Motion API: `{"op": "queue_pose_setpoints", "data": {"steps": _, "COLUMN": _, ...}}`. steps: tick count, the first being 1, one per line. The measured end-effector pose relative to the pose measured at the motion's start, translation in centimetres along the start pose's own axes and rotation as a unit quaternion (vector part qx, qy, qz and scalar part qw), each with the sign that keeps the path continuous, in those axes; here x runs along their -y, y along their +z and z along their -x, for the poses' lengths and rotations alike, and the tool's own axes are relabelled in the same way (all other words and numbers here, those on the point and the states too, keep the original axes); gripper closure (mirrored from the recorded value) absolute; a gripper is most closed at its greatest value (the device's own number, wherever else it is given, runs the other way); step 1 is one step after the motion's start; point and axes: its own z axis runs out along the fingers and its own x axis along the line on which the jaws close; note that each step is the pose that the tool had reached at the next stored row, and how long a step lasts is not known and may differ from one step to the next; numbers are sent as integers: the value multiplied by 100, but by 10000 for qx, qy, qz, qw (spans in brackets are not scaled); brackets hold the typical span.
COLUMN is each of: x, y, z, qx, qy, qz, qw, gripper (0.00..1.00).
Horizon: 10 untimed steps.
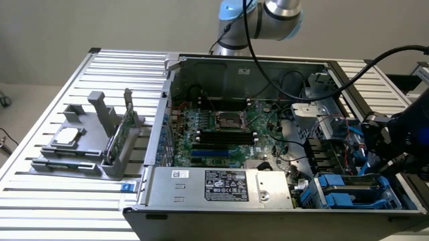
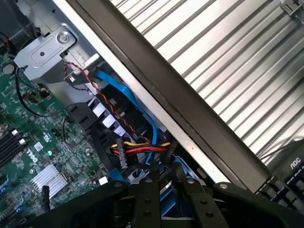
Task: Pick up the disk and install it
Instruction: 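Insert the first disk wire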
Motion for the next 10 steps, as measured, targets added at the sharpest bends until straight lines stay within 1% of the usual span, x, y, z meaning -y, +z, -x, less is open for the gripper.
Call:
{"op": "queue_pose_setpoints", "data": {"steps": 6, "x": 7, "y": 30, "z": 0, "qx": 21, "qy": 338, "qz": -59, "qw": 9994, "gripper": 75}}
{"op": "queue_pose_setpoints", "data": {"steps": 8, "x": 8, "y": 38, "z": 0, "qx": 7, "qy": 413, "qz": -90, "qw": 9991, "gripper": 75}}
{"op": "queue_pose_setpoints", "data": {"steps": 10, "x": 11, "y": 46, "z": 0, "qx": -19, "qy": 471, "qz": -126, "qw": 9988, "gripper": 75}}
